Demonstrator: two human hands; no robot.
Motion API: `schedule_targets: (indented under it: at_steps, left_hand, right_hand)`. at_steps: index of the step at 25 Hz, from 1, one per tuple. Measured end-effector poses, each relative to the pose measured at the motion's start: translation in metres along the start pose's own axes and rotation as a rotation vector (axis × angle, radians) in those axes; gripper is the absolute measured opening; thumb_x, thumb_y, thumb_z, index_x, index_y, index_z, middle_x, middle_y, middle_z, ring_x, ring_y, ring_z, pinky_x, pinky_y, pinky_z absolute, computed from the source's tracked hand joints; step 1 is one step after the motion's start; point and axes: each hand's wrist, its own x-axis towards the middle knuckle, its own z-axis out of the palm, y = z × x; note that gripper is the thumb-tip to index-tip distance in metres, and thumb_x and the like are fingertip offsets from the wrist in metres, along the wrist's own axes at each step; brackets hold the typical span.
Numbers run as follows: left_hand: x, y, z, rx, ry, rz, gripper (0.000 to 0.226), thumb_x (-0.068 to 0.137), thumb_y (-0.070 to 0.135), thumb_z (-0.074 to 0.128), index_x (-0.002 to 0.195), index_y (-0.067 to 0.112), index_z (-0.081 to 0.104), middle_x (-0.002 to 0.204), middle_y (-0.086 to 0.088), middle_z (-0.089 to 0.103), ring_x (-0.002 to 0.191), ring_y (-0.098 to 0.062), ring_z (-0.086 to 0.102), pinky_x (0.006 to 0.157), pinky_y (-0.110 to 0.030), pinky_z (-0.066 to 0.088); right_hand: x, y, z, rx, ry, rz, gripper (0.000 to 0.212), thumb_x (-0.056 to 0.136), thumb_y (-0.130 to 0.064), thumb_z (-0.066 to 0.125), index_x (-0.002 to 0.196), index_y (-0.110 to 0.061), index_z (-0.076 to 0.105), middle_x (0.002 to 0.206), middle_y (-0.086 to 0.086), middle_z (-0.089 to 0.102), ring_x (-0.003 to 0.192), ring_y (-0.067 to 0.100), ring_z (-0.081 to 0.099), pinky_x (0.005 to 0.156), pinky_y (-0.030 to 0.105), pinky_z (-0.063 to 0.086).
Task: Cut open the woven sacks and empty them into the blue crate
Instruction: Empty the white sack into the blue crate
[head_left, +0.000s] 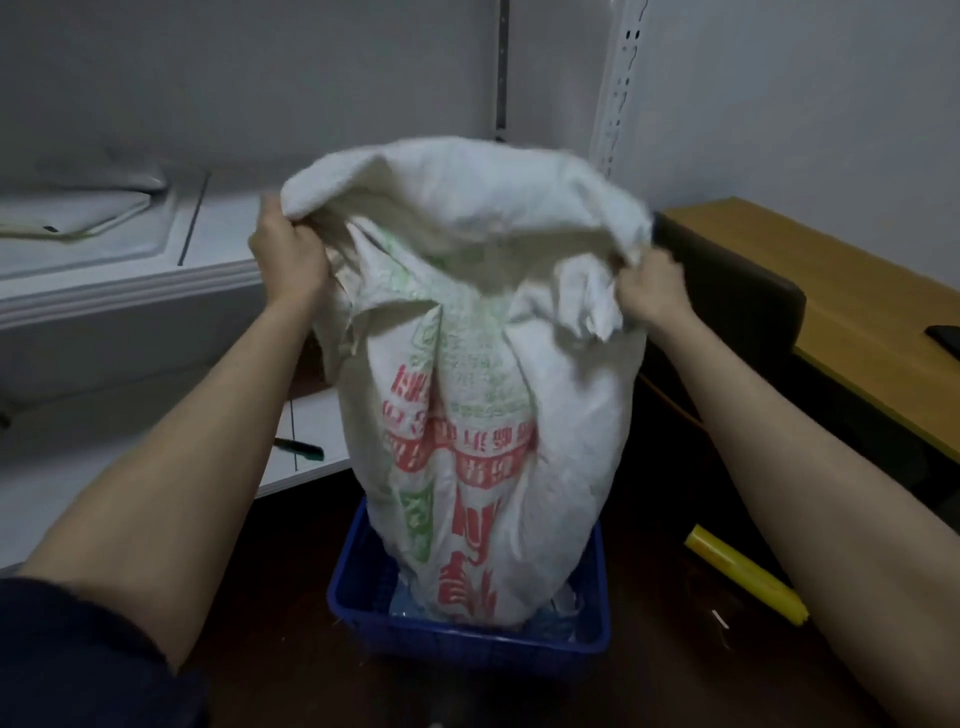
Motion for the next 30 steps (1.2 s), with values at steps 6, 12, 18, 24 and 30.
schedule_targets:
  at_steps: [6, 12, 18, 24, 30]
  left_hand:
    - [-0.004, -0.010, 0.009, -0.094, 0.016, -0.036, 0.036, 0.088, -0.002, 0.027, 0.111, 0.002, 0.054, 0.107, -0.011, 0.058, 0.089, -0.017, 0.052, 0.068, -0.015, 0.039]
    - [-0.013, -0.063, 0.015, 0.038, -0.211, -0.146, 0.032, 0.087, 0.007, 0.037, 0.118, 0.005, 0.047, 0.112, -0.019, 0.058, 0.100, -0.033, 0.057, 0.078, -0.035, 0.047]
    - [-0.094, -0.080, 0.054, 0.071, -1.165, 0.145, 0.123, 0.059, 0.044, 0.084, 0.149, 0.017, 0.004, 0.155, -0.006, 0.013, 0.142, -0.013, 0.017, 0.117, -0.030, 0.020]
    - [-0.098, -0.089, 0.052, 0.141, -0.488, -0.084, 0.039, 0.090, 0.014, 0.054, 0.124, -0.006, 0.051, 0.119, -0.020, 0.057, 0.113, -0.031, 0.054, 0.090, -0.031, 0.039]
    - [-0.041, -0.086, 0.052, 0.168, -0.409, -0.050, 0.039, 0.084, 0.009, 0.052, 0.121, 0.003, 0.057, 0.122, -0.010, 0.061, 0.120, -0.024, 0.052, 0.087, -0.025, 0.041]
  right_hand:
    - [0.011, 0.010, 0.004, 0.099, 0.141, -0.033, 0.032, 0.096, -0.012, 0.034, 0.113, -0.010, 0.061, 0.117, 0.008, 0.063, 0.109, 0.023, 0.057, 0.076, 0.021, 0.036]
    - [-0.003, 0.045, 0.029, 0.031, -0.079, 0.096, 0.027, 0.094, -0.021, 0.039, 0.097, -0.011, 0.064, 0.110, 0.015, 0.066, 0.100, 0.030, 0.060, 0.076, 0.032, 0.041]
    - [-0.047, -0.024, 0.073, 0.410, -0.407, -0.113, 0.026, 0.093, -0.011, 0.047, 0.086, -0.022, 0.069, 0.089, -0.005, 0.069, 0.084, 0.006, 0.063, 0.075, 0.025, 0.049]
    - [-0.058, -0.036, 0.083, 0.536, -0.795, -0.113, 0.028, 0.087, -0.016, 0.065, 0.114, -0.012, 0.056, 0.094, -0.006, 0.067, 0.091, 0.010, 0.066, 0.080, 0.027, 0.054]
    - [-0.094, 0.125, 0.122, 0.012, -0.872, 0.233, 0.082, 0.075, -0.030, 0.079, 0.141, -0.009, 0.034, 0.137, 0.005, 0.047, 0.124, 0.022, 0.049, 0.102, 0.036, 0.042]
